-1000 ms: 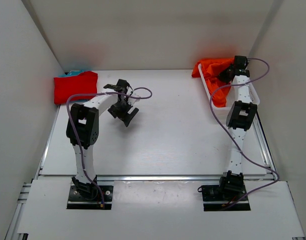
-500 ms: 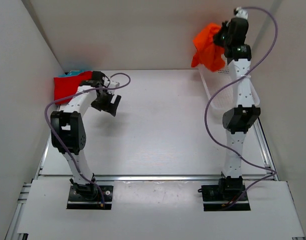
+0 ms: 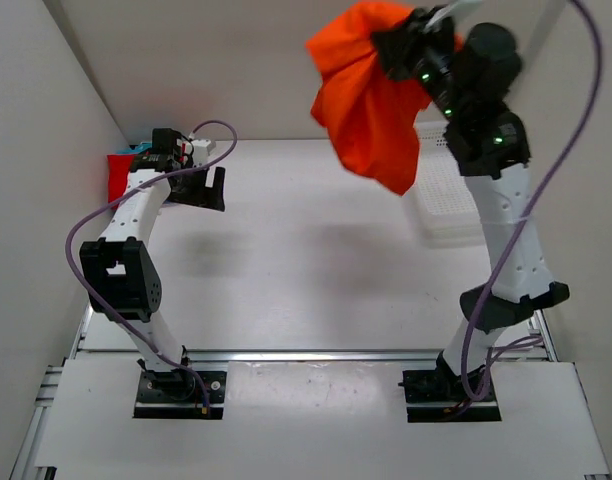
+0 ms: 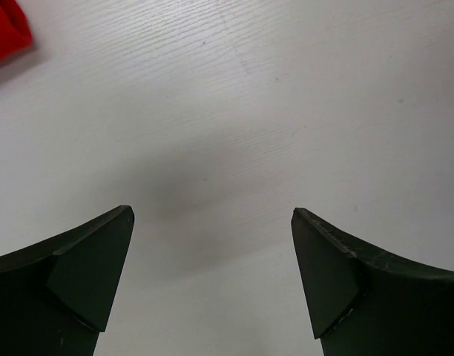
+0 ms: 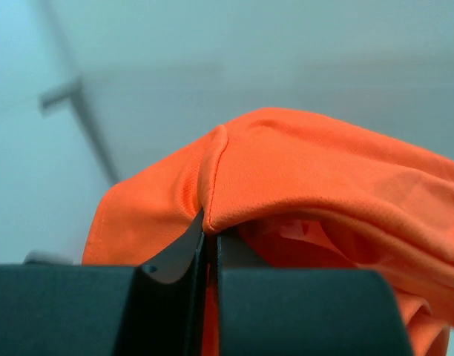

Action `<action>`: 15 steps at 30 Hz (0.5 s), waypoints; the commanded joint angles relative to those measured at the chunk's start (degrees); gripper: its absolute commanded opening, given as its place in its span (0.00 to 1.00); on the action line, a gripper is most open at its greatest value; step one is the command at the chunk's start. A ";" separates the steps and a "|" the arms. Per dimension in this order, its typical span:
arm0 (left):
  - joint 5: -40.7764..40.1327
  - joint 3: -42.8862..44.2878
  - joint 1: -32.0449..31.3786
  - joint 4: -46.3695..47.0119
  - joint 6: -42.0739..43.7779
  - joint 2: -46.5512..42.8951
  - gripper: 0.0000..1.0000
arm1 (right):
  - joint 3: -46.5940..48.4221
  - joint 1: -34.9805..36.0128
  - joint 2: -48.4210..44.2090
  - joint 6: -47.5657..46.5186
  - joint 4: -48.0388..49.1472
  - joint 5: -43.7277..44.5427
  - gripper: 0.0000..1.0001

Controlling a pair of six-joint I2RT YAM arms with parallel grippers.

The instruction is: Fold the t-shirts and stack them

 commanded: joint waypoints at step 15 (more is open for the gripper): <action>-8.69 -8.87 -7.36 1.00 6.03 -6.25 0.99 | -82.31 -5.80 -26.17 10.43 7.64 -8.37 0.99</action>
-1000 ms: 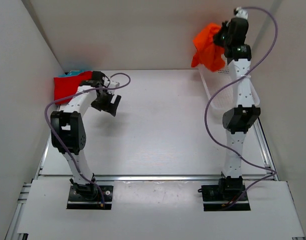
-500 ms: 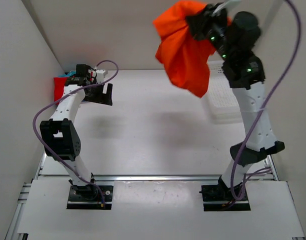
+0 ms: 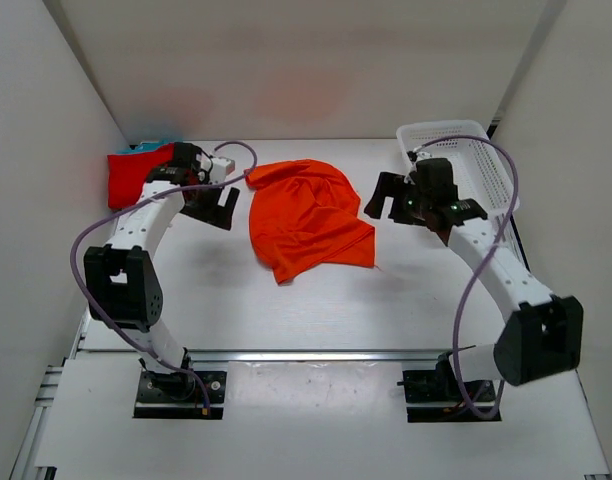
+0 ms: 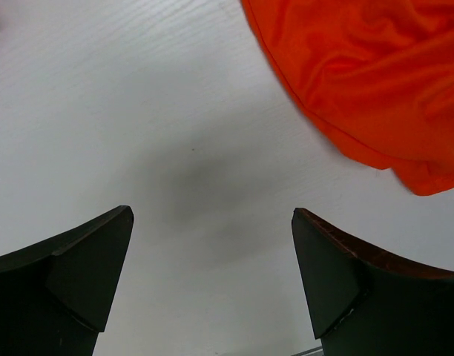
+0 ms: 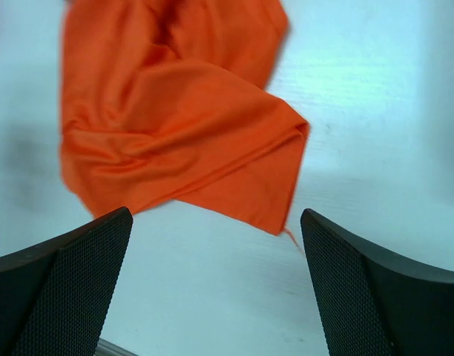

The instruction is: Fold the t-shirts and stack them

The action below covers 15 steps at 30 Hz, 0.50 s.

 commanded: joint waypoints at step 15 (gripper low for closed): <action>4.15 -1.46 -15.73 -2.67 -4.67 12.10 0.98 | -6.10 0.44 7.71 -4.20 7.67 -2.69 0.99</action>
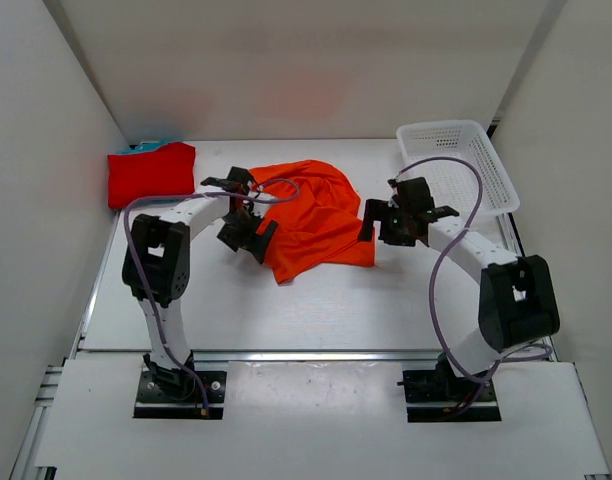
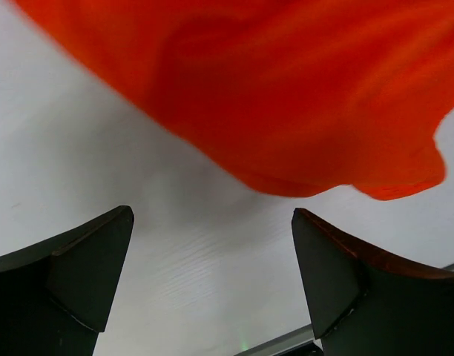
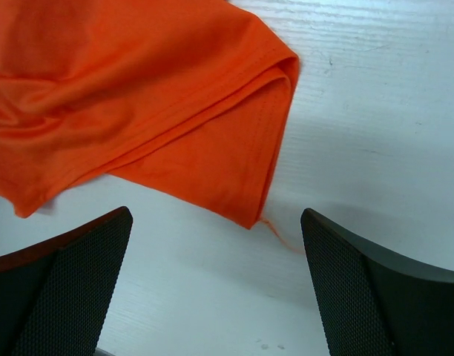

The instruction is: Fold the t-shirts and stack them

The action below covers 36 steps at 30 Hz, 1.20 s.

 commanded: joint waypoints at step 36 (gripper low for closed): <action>6.56 37.62 -0.44 3.34 4.01 -5.47 0.00 | 20.69 2.36 -1.42 -18.47 -2.92 -6.29 0.00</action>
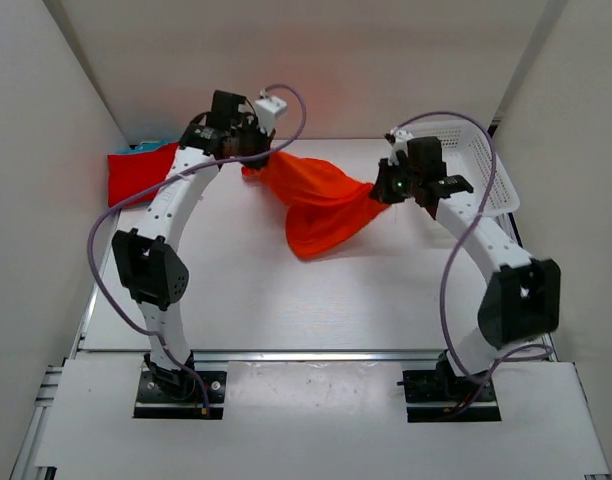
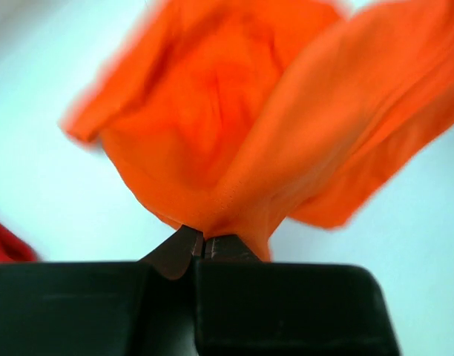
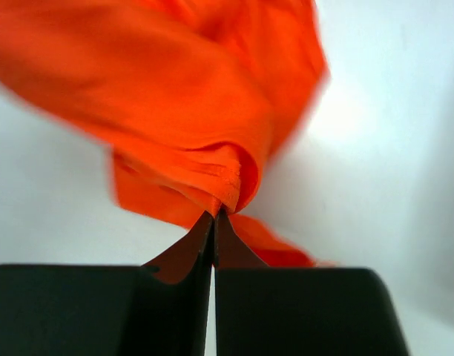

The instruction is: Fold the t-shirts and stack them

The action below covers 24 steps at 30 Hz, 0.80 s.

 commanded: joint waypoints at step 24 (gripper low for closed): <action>-12.82 -28.47 8.41 2.79 3.98 -16.96 0.85 | 7.39 16.67 -1.45 -7.66 9.82 5.90 0.59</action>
